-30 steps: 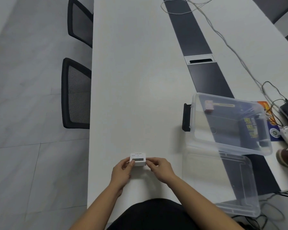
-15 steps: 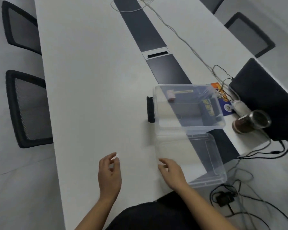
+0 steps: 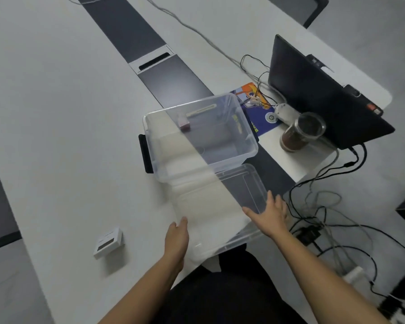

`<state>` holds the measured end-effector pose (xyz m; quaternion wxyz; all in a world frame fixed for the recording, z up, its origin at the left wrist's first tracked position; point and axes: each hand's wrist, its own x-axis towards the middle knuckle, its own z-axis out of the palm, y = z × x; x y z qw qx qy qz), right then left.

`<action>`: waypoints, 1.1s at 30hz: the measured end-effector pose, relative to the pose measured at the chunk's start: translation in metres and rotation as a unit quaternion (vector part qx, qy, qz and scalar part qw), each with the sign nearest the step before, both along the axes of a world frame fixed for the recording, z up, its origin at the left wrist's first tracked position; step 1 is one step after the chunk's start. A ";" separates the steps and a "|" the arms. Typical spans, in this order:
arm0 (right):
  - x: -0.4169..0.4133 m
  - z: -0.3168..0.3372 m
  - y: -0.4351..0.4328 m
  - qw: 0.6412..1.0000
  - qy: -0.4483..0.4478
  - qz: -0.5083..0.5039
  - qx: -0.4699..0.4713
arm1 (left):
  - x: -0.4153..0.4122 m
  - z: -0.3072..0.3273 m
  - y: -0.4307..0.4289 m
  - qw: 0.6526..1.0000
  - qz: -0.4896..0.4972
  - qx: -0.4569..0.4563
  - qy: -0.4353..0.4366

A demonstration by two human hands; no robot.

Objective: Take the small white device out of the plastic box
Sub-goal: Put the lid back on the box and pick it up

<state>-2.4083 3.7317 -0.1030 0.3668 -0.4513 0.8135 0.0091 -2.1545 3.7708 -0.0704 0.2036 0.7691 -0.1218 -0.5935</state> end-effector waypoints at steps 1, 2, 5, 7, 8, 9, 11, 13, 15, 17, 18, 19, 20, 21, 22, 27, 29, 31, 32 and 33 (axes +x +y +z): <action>-0.002 -0.003 -0.002 1.000 -0.015 -0.007 0.010 | -0.003 0.001 -0.002 1.000 0.011 0.003 -0.004; -0.001 -0.005 -0.003 1.000 -0.026 -0.010 0.011 | -0.005 0.001 -0.005 1.000 0.020 0.008 -0.004; 0.003 -0.006 -0.005 1.000 -0.020 -0.013 -0.007 | -0.004 -0.004 -0.012 0.999 0.028 0.030 -0.007; 0.001 -0.004 -0.006 0.996 -0.042 -0.073 -0.010 | 0.001 -0.006 -0.014 0.998 0.031 0.047 -0.006; -0.001 -0.002 -0.005 0.992 -0.056 -0.116 -0.019 | 0.003 -0.005 -0.014 0.998 0.031 0.050 -0.008; -0.002 0.000 -0.003 0.986 -0.063 -0.152 -0.038 | 0.006 -0.004 -0.014 0.999 0.029 0.042 -0.014; -0.001 0.005 0.002 0.971 -0.070 -0.213 -0.080 | 0.009 0.002 -0.013 0.999 0.009 0.019 -0.036; 0.005 0.009 0.009 0.952 -0.091 -0.269 -0.117 | 0.011 0.005 -0.011 0.997 -0.016 -0.006 -0.080; 0.014 0.011 0.015 0.935 -0.108 -0.304 -0.147 | 0.011 0.014 -0.008 0.992 -0.034 -0.044 -0.112; 0.024 0.016 0.018 0.929 -0.118 -0.304 -0.174 | 0.015 0.022 -0.004 0.985 -0.042 -0.098 -0.132; 0.030 0.021 0.017 0.928 -0.120 -0.299 -0.188 | 0.019 0.025 -0.004 0.980 -0.049 -0.126 -0.144; 0.035 0.029 0.013 0.926 -0.118 -0.294 -0.205 | 0.024 0.028 -0.007 0.974 -0.059 -0.152 -0.155; 0.038 0.036 0.007 0.924 -0.114 -0.287 -0.225 | 0.030 0.031 -0.012 0.969 -0.064 -0.174 -0.162; 0.042 0.044 -0.002 0.924 -0.109 -0.276 -0.243 | 0.036 0.034 -0.020 0.963 -0.069 -0.197 -0.172; 0.044 0.053 -0.012 0.923 -0.104 -0.261 -0.263 | 0.042 0.038 -0.030 0.955 -0.070 -0.222 -0.184; 0.048 0.089 -0.078 0.936 -0.104 -0.119 -0.315 | 0.064 0.063 -0.082 0.926 -0.046 -0.298 -0.226; 0.048 0.097 -0.107 0.942 -0.091 -0.060 -0.317 | 0.068 0.071 -0.101 0.918 -0.050 -0.312 -0.239; 0.047 0.098 -0.134 0.947 -0.060 0.000 -0.315 | 0.069 0.072 -0.119 0.913 -0.075 -0.311 -0.254; 0.047 0.097 -0.146 0.951 -0.037 0.025 -0.305 | 0.069 0.071 -0.127 0.910 -0.090 -0.305 -0.265; 0.048 0.097 -0.155 0.956 -0.015 0.042 -0.289 | 0.070 0.067 -0.134 0.907 -0.104 -0.300 -0.277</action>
